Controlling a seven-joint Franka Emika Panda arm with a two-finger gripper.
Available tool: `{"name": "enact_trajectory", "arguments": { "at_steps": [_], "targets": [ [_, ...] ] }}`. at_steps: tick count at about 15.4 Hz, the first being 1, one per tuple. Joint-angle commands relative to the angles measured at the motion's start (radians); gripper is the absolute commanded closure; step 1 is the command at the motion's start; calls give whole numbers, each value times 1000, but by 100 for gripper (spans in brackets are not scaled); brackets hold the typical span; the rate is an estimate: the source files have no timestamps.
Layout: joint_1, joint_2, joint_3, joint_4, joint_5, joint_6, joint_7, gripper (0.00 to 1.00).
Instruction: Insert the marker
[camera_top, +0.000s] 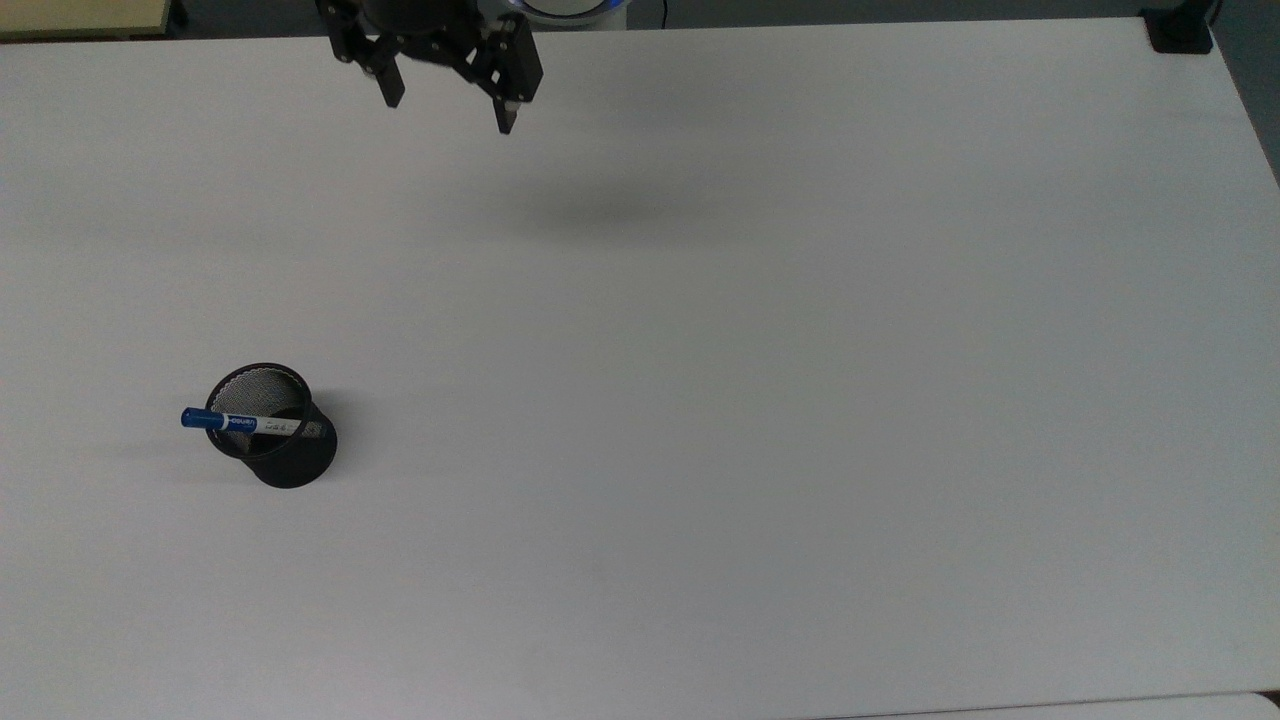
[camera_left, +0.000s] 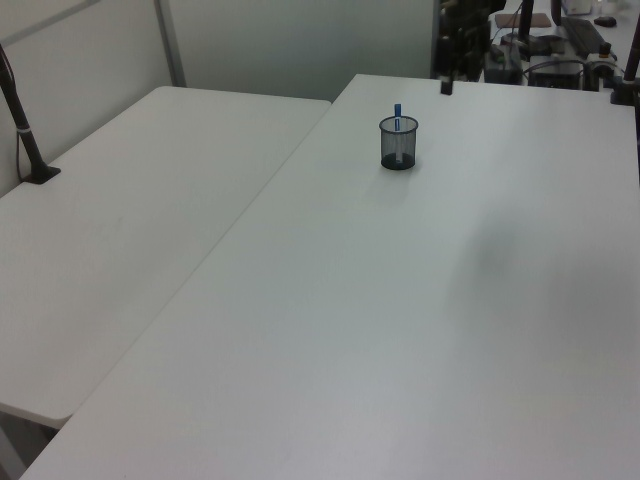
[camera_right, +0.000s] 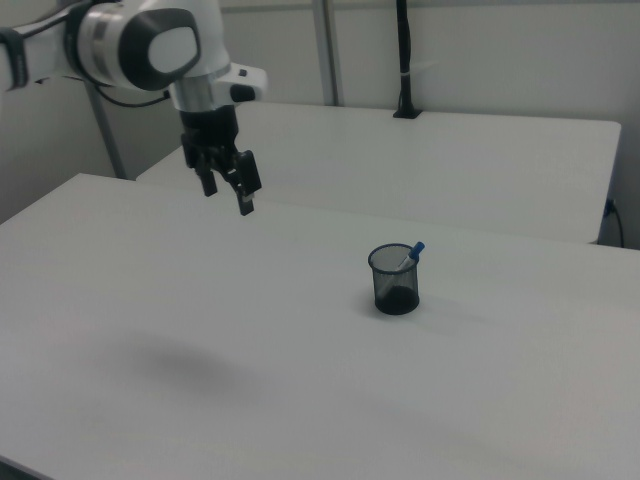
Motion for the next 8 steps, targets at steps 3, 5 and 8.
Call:
{"name": "enact_trajectory", "arguments": {
  "at_steps": [3, 5, 8],
  "targets": [
    [-9, -61, -18, -67, 32, 15, -74, 0],
    [-9, -59, -18, -64, 32, 15, -65, 0],
    [-8, -50, -18, -64, 32, 19, -69, 0]
  ]
}}
